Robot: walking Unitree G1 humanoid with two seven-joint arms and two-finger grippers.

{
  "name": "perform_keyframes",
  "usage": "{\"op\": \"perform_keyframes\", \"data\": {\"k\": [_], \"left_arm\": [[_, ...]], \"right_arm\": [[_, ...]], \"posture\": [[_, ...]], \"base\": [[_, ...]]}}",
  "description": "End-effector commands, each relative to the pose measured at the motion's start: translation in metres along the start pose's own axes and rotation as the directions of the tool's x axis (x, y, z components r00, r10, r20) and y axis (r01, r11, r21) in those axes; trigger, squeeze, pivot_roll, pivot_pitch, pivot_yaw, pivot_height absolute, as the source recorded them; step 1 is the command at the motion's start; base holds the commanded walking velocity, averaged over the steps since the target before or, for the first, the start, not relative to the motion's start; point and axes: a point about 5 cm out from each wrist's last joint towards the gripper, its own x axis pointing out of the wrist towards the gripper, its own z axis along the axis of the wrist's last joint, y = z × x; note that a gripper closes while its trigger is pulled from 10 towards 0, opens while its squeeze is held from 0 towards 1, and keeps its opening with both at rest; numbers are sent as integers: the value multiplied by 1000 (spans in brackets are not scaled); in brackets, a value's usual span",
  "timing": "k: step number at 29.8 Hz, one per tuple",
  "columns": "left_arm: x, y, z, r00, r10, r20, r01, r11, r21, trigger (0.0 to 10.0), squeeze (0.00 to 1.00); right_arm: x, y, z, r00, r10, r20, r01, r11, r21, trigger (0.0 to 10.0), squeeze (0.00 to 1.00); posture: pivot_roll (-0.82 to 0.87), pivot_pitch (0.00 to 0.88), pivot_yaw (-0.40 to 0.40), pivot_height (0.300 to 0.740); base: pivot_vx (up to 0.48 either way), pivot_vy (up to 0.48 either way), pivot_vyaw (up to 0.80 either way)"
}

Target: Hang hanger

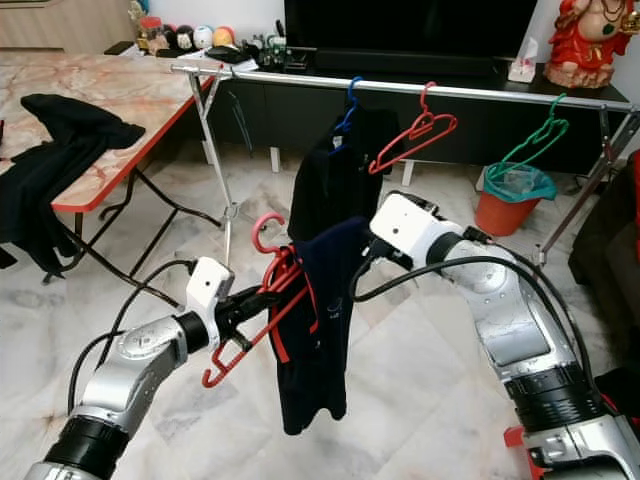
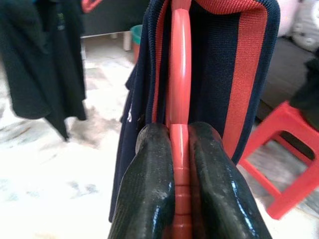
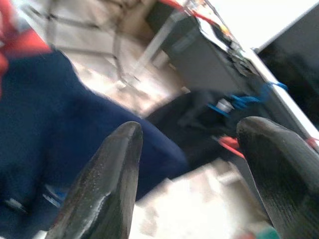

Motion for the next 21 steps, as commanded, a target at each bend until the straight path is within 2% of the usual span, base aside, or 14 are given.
{"op": "perform_keyframes", "data": {"k": [1,5,7,12,21], "left_arm": [[0,-3,10,998,-49,36,48,998,29,10000,0],[0,-6,10,993,-114,8,114,993,42,10000,0],[-1,-10,10,986,-167,-8,167,985,46,10000,0],[-3,-13,10,970,-237,-51,240,968,74,10000,0],[-7,-13,11,944,-315,-100,324,941,95,10000,0]], "right_arm": [[0,-3,2,999,28,46,-29,999,14,10000,0],[-1,19,-2,974,215,76,-212,976,-46,10000,0],[-2,24,-3,959,261,110,-258,965,-38,10000,0],[-8,24,-5,937,322,136,-318,947,-49,10000,0],[-20,19,-16,895,437,93,-424,896,-135,10000,0]], "posture": [[-6,0,-6,740],[0,0,-10,740],[2,0,-13,740],[1,0,-17,740],[0,0,-22,740]], "base": [[0,0,0],[0,0,0],[0,0,0],[0,0,0],[0,0,0]]}}
